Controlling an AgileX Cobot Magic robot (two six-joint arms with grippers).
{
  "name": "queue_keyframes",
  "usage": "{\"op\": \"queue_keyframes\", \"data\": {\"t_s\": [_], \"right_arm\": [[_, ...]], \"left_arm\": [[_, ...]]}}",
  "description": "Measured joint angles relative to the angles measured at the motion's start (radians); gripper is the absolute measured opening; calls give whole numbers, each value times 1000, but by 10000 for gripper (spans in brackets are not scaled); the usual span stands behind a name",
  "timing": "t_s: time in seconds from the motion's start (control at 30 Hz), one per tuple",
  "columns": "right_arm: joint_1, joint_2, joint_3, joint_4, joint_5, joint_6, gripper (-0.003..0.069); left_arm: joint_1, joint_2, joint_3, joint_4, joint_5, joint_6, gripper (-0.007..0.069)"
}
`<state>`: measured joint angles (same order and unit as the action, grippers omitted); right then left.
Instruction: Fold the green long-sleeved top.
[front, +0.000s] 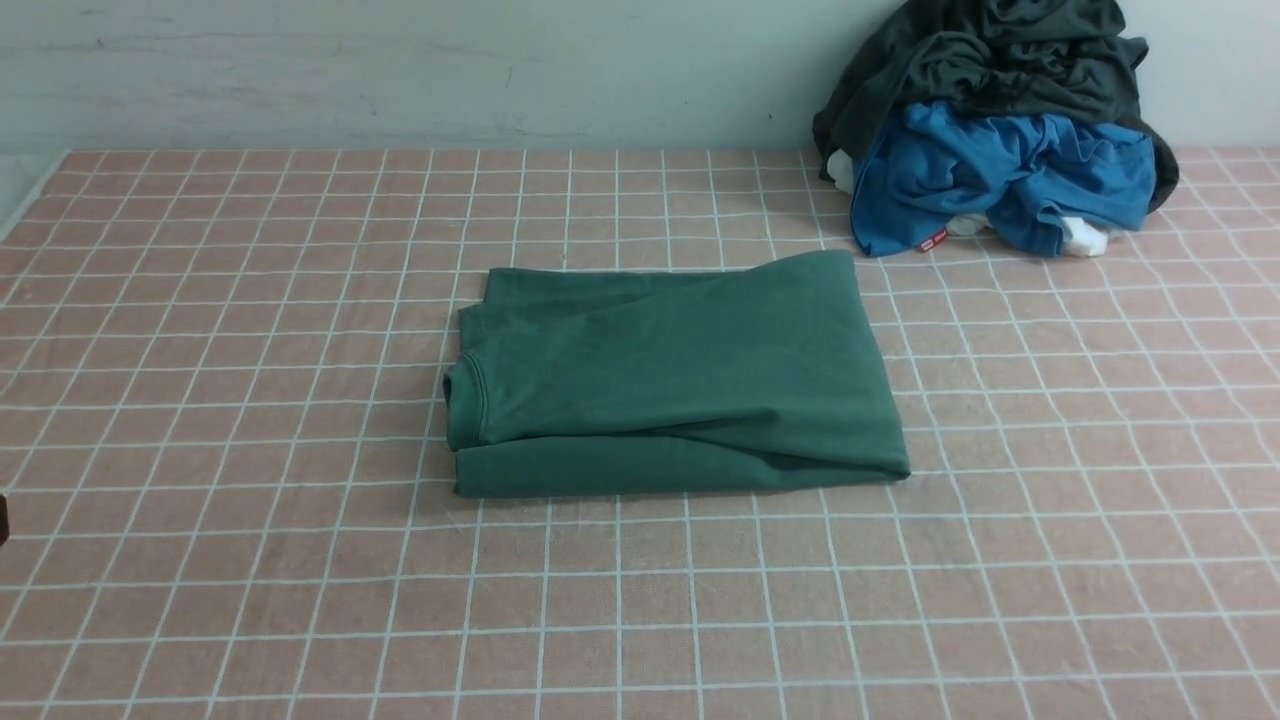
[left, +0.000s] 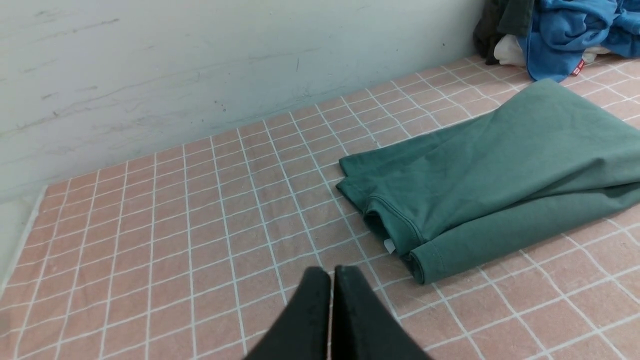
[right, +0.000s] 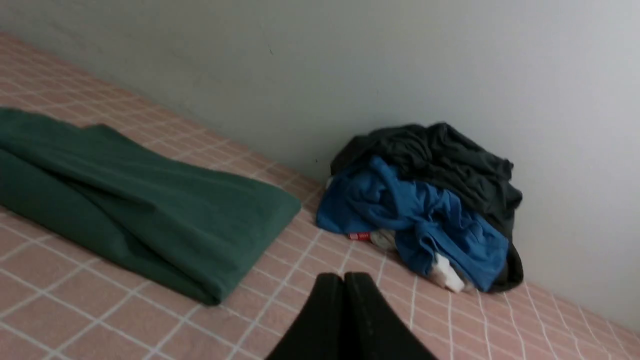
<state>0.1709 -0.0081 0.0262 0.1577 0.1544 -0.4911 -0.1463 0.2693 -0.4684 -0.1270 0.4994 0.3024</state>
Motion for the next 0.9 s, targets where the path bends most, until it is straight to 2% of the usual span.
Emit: {"op": "queue_keyframes", "data": {"t_s": [0.07, 0.13, 0.33, 0.47, 0.7, 0.9], "right_arm": [[-41, -1, 0, -4, 35, 18, -14], [-129, -3, 0, -33, 98, 89, -14], [-227, -3, -2, -101, 198, 256, -14], [-232, -3, -2, -109, 202, 304, -14], [-233, -3, -2, -112, 204, 468, -14], [-233, -3, -3, -114, 205, 474, -14]], "left_arm": [[0, 0, 0, 0, 1, 0, -3], [0, 0, 0, 0, 1, 0, -3], [0, 0, 0, 0, 1, 0, -3], [0, 0, 0, 0, 1, 0, -3], [0, 0, 0, 0, 1, 0, -3], [0, 0, 0, 0, 1, 0, -3]]}}
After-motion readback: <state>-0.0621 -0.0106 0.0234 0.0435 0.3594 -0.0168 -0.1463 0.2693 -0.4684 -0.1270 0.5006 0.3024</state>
